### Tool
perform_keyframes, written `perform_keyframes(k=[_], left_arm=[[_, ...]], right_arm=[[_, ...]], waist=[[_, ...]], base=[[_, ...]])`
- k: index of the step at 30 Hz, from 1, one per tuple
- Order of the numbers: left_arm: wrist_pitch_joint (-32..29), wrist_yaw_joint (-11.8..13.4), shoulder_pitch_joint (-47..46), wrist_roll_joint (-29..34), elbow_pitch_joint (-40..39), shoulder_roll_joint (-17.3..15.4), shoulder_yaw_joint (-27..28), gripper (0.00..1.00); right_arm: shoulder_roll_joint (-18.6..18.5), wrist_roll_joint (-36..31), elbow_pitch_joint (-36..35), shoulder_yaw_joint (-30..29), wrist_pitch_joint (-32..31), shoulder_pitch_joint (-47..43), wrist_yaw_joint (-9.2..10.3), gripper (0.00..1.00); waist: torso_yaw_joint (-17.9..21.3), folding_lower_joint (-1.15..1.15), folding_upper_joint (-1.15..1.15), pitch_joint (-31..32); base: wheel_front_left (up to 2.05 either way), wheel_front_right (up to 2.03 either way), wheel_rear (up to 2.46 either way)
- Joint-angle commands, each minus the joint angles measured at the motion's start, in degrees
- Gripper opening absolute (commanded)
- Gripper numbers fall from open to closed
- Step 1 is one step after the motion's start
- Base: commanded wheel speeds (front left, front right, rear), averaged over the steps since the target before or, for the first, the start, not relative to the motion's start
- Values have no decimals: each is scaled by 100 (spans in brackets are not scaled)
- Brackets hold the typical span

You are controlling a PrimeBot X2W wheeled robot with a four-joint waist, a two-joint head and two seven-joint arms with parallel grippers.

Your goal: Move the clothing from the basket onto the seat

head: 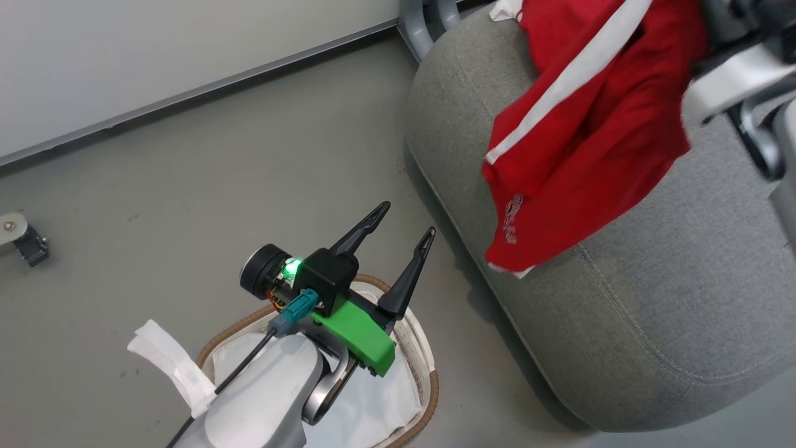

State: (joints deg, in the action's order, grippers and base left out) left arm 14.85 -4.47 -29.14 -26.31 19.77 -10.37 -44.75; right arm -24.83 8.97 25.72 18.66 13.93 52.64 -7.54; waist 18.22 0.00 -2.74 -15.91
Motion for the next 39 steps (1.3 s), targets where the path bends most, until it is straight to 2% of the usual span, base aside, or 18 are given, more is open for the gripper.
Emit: perform_keyframes(k=[1,9,15,24,29,34,36,37,38,39], left_arm=[[7,-11,-109,47,-39,10,-12,100],[-34,10,-371,145,-235,80,-98,100],[-101,48,-519,240,-363,44,-152,100],[-258,110,-645,350,-606,-140,-189,100],[-361,153,-650,370,-745,-263,-209,100],[-425,154,-646,378,-814,-287,-257,100],[-455,160,-635,369,-830,-309,-267,100],[-467,163,-626,364,-840,-327,-273,100],[-469,175,-615,359,-848,-343,-271,100],[-479,184,-602,351,-855,-362,-274,100]], right_arm=[[-143,14,62,-81,-78,304,10,0],[-1141,74,494,-816,-753,1852,9,0],[-1525,-134,1018,-1360,-947,1955,9,0],[-1116,-413,2326,-2290,-484,1104,9,0],[-732,-575,2922,-2678,-165,817,9,0],[-333,-723,3238,-2729,31,598,9,0],[-191,-774,3276,-2732,81,518,9,22],[-110,-810,3281,-2725,86,477,9,43],[-45,-821,3254,-2721,100,459,9,69],[15,-851,3208,-2724,111,415,9,100]], waist=[[-299,0,0,-217],[-1004,0,0,-694],[-1444,0,0,-1114],[-1711,0,0,-1611],[-1609,0,0,-1740],[-1412,0,0,-1720],[-1315,0,0,-1685],[-1263,0,0,-1665],[-1210,0,0,-1648],[-1157,0,0,-1622]], base=[[0,0,0],[0,0,0],[0,0,0],[0,0,0],[0,0,0],[0,0,0],[0,0,0],[0,0,0],[0,0,0],[0,0,0]])
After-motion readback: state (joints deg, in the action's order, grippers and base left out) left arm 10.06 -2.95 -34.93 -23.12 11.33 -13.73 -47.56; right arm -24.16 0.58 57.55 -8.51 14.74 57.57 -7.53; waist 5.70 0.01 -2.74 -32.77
